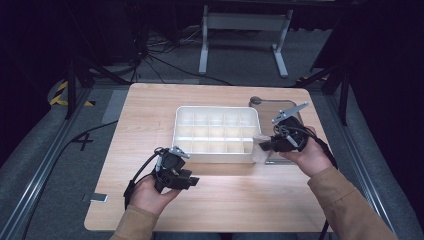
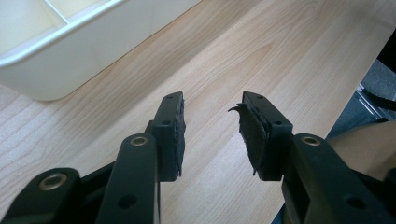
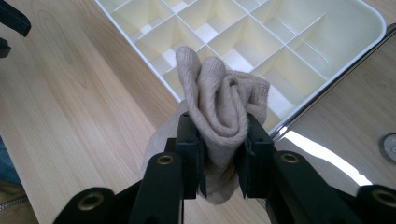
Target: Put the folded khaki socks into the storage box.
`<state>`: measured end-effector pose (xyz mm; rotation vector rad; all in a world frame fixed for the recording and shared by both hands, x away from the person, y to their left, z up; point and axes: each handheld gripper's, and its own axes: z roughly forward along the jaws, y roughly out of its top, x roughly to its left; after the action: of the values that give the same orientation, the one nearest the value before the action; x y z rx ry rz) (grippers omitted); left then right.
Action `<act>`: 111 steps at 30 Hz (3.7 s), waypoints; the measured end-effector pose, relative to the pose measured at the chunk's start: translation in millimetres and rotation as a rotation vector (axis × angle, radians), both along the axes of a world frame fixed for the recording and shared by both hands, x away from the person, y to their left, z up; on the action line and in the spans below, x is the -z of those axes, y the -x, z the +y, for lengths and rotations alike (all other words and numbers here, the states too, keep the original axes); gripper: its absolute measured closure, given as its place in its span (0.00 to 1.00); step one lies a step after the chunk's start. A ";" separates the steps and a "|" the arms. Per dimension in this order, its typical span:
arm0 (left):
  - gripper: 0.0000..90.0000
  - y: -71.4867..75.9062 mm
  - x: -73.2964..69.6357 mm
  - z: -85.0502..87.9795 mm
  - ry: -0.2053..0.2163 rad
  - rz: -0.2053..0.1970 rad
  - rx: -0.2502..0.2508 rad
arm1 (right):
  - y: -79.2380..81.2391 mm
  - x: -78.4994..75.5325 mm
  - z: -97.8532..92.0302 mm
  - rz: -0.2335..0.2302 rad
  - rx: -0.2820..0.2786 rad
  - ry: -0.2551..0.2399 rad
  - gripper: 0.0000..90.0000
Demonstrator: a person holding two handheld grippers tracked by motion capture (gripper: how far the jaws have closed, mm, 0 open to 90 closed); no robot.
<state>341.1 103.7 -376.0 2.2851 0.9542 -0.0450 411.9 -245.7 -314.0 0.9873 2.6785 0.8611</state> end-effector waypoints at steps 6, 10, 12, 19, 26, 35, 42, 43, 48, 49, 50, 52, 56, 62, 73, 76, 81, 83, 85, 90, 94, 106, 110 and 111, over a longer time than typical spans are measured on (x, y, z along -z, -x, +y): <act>0.67 3.1 -0.9 5.8 0.008 0.004 -0.021 | -10.0 -6.7 2.8 -0.008 -0.029 0.050 0.82; 0.67 5.0 -0.9 10.3 0.006 -0.001 -0.030 | -16.2 -11.7 5.8 -0.010 -0.051 0.076 0.82; 0.67 6.9 -1.3 12.4 0.007 0.005 -0.041 | -18.8 -14.6 7.5 -0.008 -0.055 0.088 0.82; 0.67 10.4 -0.8 19.6 0.011 0.000 -0.055 | -28.3 -21.4 13.4 0.001 -0.098 0.149 0.81; 0.67 15.6 0.4 28.0 0.013 0.003 -0.077 | -39.8 -29.5 18.5 0.003 -0.144 0.215 0.81; 0.67 22.7 0.5 39.2 0.018 -0.003 -0.113 | -54.4 -30.1 29.1 -0.001 -0.210 0.279 0.81; 0.66 25.9 -0.6 47.4 0.025 -0.010 -0.137 | -65.5 -25.9 36.5 0.005 -0.210 0.310 0.81; 0.66 25.9 -0.6 47.4 0.025 -0.010 -0.137 | -65.5 -25.9 36.5 0.005 -0.210 0.310 0.81; 0.65 27.3 -0.2 49.8 0.031 -0.005 -0.148 | -70.9 -21.4 42.1 -0.009 -0.213 0.343 0.81; 0.65 27.1 -0.1 49.9 0.031 -0.004 -0.147 | -71.7 -20.6 42.6 -0.012 -0.217 0.346 0.81; 0.65 27.1 -0.1 49.6 0.029 -0.004 -0.148 | -72.0 -20.0 43.4 -0.009 -0.215 0.348 0.81; 0.64 27.1 -0.1 49.4 0.029 -0.005 -0.148 | -72.5 -18.6 44.4 -0.008 -0.214 0.354 0.81; 0.64 26.4 0.2 48.9 0.029 -0.001 -0.145 | -74.2 -12.3 47.7 -0.013 -0.211 0.373 0.81; 0.63 24.8 0.7 46.9 0.030 -0.001 -0.139 | -75.4 2.7 49.7 -0.007 -0.211 0.384 0.81; 0.63 23.3 1.4 44.7 0.028 0.004 -0.129 | -74.8 21.4 55.6 0.000 -0.221 0.392 0.81; 0.63 22.6 1.5 44.7 0.024 0.008 -0.121 | -74.8 27.2 57.5 0.011 -0.226 0.405 0.81; 0.63 22.8 1.4 44.2 0.026 0.011 -0.124 | -75.0 36.8 58.3 0.040 -0.231 0.421 0.80; 0.63 22.4 1.5 44.5 0.027 0.008 -0.124 | -75.1 39.0 58.8 0.059 -0.229 0.426 0.80; 0.62 22.5 1.9 44.2 0.032 0.012 -0.130 | -74.2 42.1 60.1 0.077 -0.231 0.437 0.80; 0.62 22.0 2.1 44.2 0.030 0.010 -0.130 | -73.9 45.6 62.3 0.080 -0.236 0.453 0.80; 0.62 21.7 1.9 43.7 0.028 0.011 -0.125 | -73.1 49.6 62.9 0.115 -0.236 0.455 0.80; 0.61 21.1 2.7 42.5 0.031 0.019 -0.121 | -71.9 68.4 64.6 0.174 -0.235 0.505 0.81; 0.61 21.0 2.7 42.5 0.031 0.019 -0.122 | -72.8 71.4 65.2 0.181 -0.232 0.513 0.80; 0.61 21.2 2.7 42.1 0.033 0.020 -0.123 | -73.3 72.7 65.2 0.183 -0.231 0.513 0.80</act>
<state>319.9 145.8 -378.7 2.1949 1.0942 -0.0307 485.3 -180.5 -386.7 0.6698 2.9728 0.0868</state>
